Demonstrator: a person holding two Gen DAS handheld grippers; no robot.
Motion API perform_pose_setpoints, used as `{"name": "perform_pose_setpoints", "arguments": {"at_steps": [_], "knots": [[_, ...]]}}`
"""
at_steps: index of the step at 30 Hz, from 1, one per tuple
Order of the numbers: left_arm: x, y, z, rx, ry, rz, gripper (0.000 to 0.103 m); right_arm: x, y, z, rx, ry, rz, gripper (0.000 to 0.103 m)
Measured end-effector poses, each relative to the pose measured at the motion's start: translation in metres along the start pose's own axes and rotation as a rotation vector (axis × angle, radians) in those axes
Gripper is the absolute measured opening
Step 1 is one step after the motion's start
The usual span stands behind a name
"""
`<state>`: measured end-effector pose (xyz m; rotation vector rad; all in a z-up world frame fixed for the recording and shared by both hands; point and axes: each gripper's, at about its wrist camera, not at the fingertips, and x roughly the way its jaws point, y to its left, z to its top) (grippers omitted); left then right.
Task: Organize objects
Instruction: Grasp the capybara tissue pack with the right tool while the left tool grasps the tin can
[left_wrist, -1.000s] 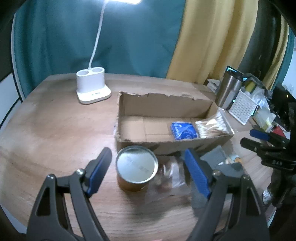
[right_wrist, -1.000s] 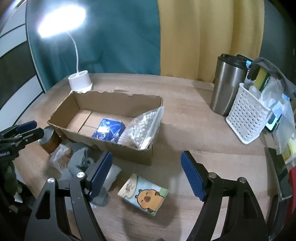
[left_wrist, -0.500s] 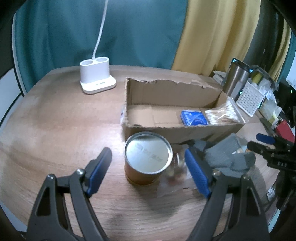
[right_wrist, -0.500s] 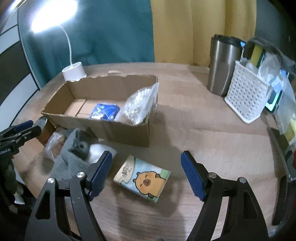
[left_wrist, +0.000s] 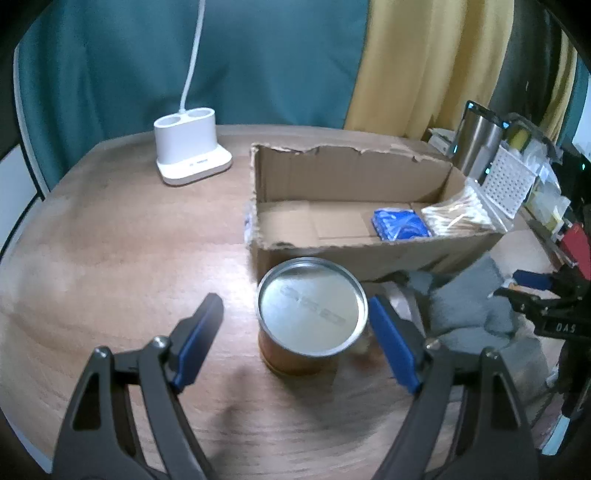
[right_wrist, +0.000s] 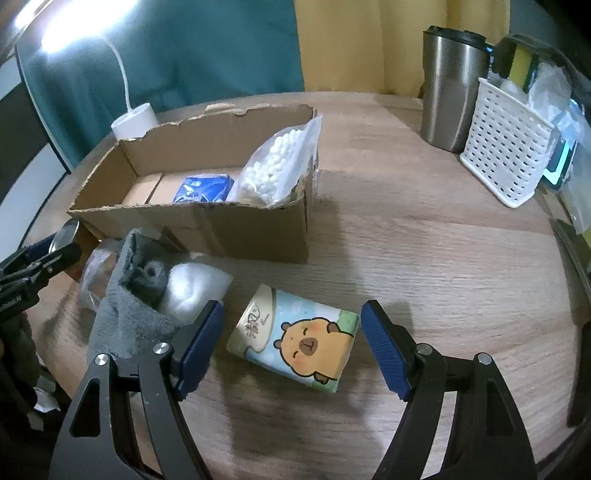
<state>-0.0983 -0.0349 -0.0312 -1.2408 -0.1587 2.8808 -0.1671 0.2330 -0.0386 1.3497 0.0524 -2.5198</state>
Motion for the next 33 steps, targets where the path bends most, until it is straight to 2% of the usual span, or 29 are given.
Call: {"name": "perform_pose_setpoints", "arguments": {"at_steps": [8,9,10,15,33], "knots": [[0.006,0.0,0.002,0.014,0.002,-0.006,0.081,0.012,0.003,-0.005,-0.019,0.038,-0.025,0.079],[0.006,0.0,0.002,0.014,0.002,-0.008,0.078,0.011,0.003,-0.005,-0.019,0.038,-0.024,0.079],[0.006,-0.001,0.002,0.016,0.001,-0.009,0.07,0.011,0.003,-0.006,-0.02,0.039,-0.022,0.078],[0.006,-0.002,0.001,0.017,0.004,-0.028,0.058,0.008,0.0,-0.008,-0.028,0.031,-0.004,0.077],[-0.039,0.001,0.014,-0.005,-0.08,-0.034,0.058,-0.028,-0.019,0.009,-0.025,-0.075,-0.023,0.077]]}}
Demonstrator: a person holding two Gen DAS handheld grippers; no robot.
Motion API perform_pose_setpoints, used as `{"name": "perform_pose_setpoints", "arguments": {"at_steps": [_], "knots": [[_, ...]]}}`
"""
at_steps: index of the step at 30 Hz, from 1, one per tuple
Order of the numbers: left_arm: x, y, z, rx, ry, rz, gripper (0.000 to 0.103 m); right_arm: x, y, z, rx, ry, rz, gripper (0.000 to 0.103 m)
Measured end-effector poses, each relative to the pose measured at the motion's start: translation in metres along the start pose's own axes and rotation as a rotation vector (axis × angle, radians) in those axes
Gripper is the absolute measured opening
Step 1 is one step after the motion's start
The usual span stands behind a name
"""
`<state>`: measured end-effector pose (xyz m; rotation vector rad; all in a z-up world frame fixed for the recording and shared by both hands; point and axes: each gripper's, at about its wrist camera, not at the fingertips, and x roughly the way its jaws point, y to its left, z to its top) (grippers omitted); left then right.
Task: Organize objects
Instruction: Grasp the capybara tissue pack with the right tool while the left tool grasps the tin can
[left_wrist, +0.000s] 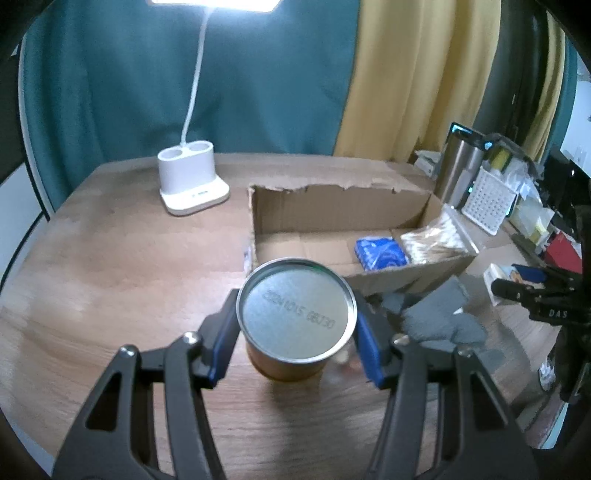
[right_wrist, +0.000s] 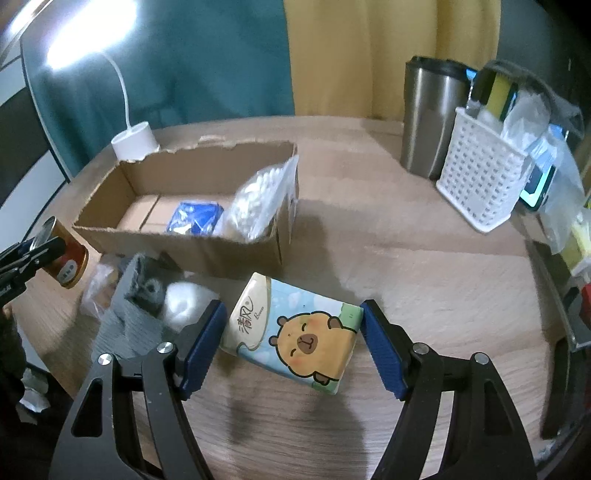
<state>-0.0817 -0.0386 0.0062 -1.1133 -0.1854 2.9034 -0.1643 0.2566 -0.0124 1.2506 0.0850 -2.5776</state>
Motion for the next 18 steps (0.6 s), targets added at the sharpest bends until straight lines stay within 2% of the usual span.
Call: {"name": "perform_pose_setpoints", "arguments": {"at_steps": [18], "knots": [[-0.03,-0.005,0.026,0.006,-0.082,-0.005,0.058,-0.027,0.003,0.018,-0.025,-0.087,0.03,0.077]]}}
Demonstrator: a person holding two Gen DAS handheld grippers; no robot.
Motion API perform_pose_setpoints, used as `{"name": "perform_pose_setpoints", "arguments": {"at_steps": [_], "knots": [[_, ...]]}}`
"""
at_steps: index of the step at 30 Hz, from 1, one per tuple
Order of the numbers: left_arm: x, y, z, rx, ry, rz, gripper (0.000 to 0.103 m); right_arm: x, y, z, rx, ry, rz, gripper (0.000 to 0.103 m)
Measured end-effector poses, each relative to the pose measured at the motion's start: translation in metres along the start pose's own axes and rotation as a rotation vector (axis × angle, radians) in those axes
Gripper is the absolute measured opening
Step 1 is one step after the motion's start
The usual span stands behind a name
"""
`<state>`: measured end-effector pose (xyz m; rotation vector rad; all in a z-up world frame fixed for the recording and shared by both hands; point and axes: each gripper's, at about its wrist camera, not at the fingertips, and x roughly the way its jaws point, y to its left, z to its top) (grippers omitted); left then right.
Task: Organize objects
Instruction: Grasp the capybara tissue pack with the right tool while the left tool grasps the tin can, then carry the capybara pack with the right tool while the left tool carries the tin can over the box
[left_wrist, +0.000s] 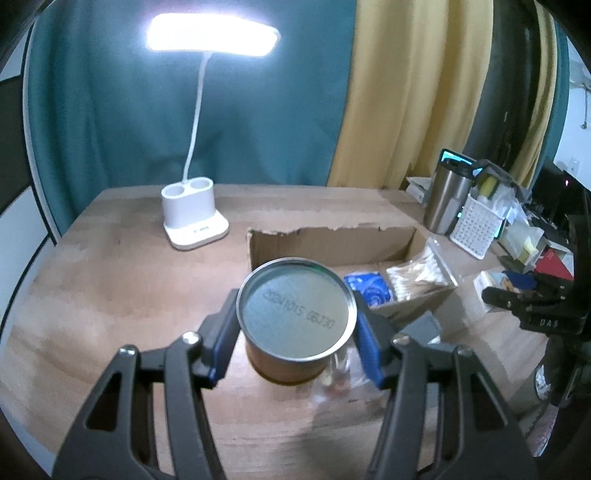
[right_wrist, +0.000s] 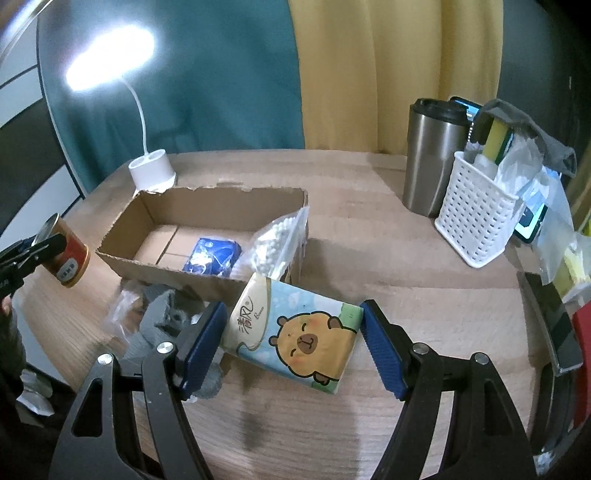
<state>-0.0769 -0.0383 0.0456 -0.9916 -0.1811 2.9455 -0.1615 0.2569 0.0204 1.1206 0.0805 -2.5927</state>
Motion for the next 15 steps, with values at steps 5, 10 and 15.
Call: {"name": "perform_pose_setpoints", "arguments": {"at_steps": [5,10,15], "knots": [[0.002,-0.005,0.01,0.019,-0.014,-0.01,0.058,-0.001,-0.001,0.005,-0.004,-0.013,0.01,0.077],[0.009,-0.008,0.016,0.028,-0.016,-0.01,0.058,0.001,-0.001,0.01,-0.003,-0.019,0.016,0.077],[0.018,-0.008,0.022,0.035,-0.008,-0.013,0.058,0.003,-0.003,0.013,-0.001,-0.026,0.016,0.077]]}}
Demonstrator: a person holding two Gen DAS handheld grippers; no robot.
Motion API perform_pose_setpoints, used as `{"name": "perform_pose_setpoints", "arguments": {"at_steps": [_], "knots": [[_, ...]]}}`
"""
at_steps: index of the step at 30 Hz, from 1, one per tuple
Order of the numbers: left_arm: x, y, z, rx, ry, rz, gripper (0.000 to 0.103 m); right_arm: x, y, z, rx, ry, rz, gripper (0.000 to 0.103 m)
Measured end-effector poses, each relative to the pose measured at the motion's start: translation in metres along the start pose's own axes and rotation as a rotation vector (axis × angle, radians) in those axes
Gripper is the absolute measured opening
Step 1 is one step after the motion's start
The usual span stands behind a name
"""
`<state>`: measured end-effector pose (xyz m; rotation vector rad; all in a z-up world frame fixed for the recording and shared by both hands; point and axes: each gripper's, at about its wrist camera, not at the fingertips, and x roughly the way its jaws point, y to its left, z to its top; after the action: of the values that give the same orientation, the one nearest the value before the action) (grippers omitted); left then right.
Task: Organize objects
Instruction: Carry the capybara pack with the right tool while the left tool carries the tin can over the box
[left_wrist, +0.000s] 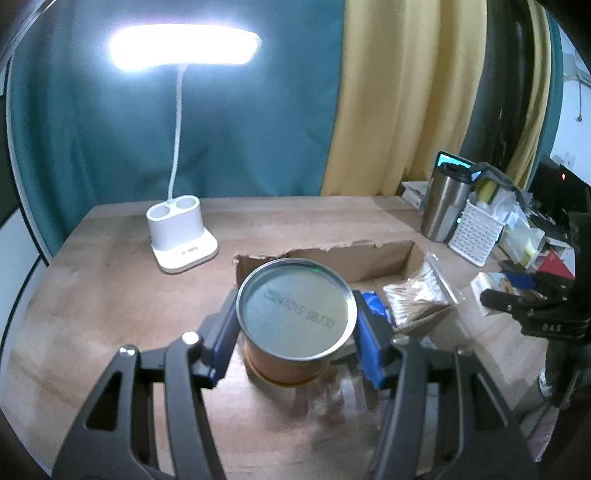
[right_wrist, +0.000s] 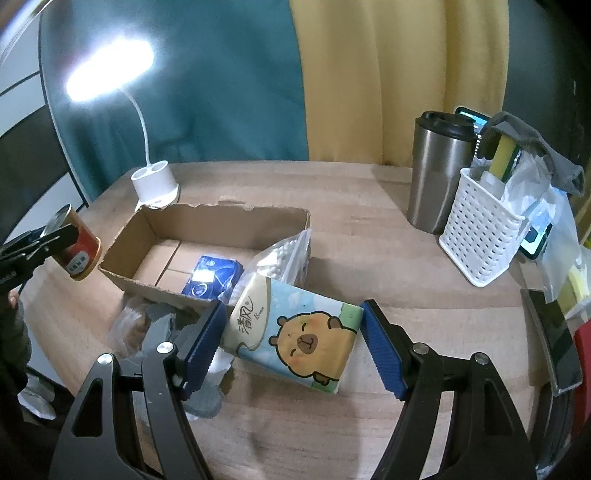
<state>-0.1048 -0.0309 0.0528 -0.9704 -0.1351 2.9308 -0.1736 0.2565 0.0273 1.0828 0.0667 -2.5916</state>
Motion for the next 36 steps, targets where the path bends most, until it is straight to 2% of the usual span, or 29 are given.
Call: {"name": "perform_pose_setpoints", "arguments": {"at_steps": [23,36], "knots": [[0.068,0.007,-0.005,0.004,0.084,0.01,0.058,0.024,-0.005,0.021,-0.007,0.017,-0.03,0.077],[0.063,0.023,-0.008,-0.033,0.081,0.011,0.058,0.024,0.011,0.029,-0.02,0.011,-0.048,0.077]]}}
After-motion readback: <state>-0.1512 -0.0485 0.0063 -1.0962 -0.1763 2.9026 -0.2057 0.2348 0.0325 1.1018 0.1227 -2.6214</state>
